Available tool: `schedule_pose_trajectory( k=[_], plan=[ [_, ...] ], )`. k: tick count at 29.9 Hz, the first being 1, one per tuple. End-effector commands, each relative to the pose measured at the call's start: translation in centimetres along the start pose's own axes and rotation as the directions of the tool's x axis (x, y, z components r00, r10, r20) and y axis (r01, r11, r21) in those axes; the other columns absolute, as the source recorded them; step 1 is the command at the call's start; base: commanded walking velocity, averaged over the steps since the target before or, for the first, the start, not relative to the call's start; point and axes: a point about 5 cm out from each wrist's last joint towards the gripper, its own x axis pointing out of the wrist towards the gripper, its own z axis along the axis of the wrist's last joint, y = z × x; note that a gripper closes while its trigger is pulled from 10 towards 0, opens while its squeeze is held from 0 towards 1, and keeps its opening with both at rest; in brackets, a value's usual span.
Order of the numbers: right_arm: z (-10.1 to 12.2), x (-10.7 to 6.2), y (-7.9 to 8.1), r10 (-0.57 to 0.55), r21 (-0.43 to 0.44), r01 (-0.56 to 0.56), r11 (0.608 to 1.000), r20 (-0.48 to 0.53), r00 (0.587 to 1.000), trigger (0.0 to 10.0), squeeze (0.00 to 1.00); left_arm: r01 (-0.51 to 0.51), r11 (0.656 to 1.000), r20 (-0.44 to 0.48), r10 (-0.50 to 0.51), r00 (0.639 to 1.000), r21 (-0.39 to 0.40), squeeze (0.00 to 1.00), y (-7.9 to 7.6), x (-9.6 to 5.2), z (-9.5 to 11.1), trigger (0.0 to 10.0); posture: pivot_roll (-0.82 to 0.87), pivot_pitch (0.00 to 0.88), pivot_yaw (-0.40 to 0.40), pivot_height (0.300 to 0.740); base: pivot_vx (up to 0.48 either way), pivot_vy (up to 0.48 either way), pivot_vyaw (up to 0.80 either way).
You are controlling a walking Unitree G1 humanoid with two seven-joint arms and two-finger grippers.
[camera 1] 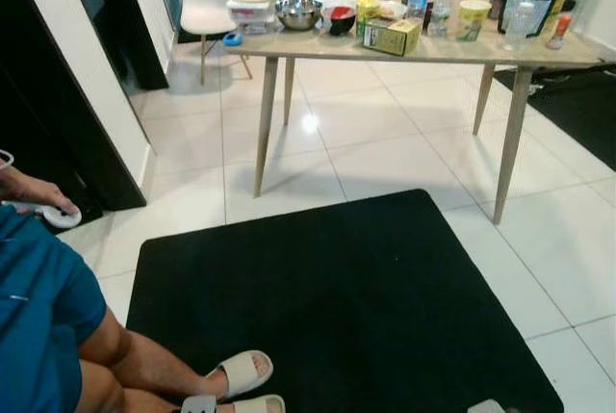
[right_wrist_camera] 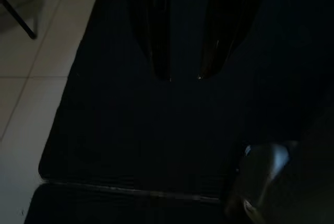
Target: Restocking fridge
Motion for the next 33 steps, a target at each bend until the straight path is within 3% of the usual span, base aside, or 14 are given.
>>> schedule_pose_trajectory(
  k=[1, 24, 28, 33],
  plan=[
    [-0.41, -0.03, -0.04, -0.002, -0.011, 0.002, 1.000, -0.013, 1.000, 10.0, 0.00, 0.005, 1.000, -0.023, -0.005, 1.000, -0.004, 0.00, -0.10, -0.06, -0.56, 10.0, -0.04, 0.000, -0.017, 0.740, 0.000, -0.416, 0.00],
    [-0.18, -0.01, -0.02, 0.003, -0.018, -0.003, 1.000, -0.007, 1.000, 10.0, 0.00, -0.016, 1.000, -0.037, 0.016, 0.999, 0.001, 0.00, 0.34, -0.21, -0.92, 10.0, -0.04, 0.000, -0.015, 0.740, 0.000, -0.437, 0.00],
    [-0.16, 0.00, 0.12, 0.008, -0.016, -0.008, 1.000, -0.007, 1.000, 10.0, 0.00, -0.024, 1.000, -0.044, 0.025, 0.999, 0.015, 0.00, 0.35, -0.19, -0.92, 10.0, -0.03, 0.000, -0.013, 0.740, 0.000, 0.000, 0.00],
    [-0.35, 0.01, 0.27, 0.013, -0.013, -0.013, 1.000, -0.013, 1.000, 10.0, 0.00, -0.007, 1.000, -0.034, 0.006, 0.999, -0.022, 0.00, 0.07, -0.13, -0.86, 10.0, -0.04, 0.000, -0.011, 0.740, 0.000, 0.000, 0.00]
  ],
)
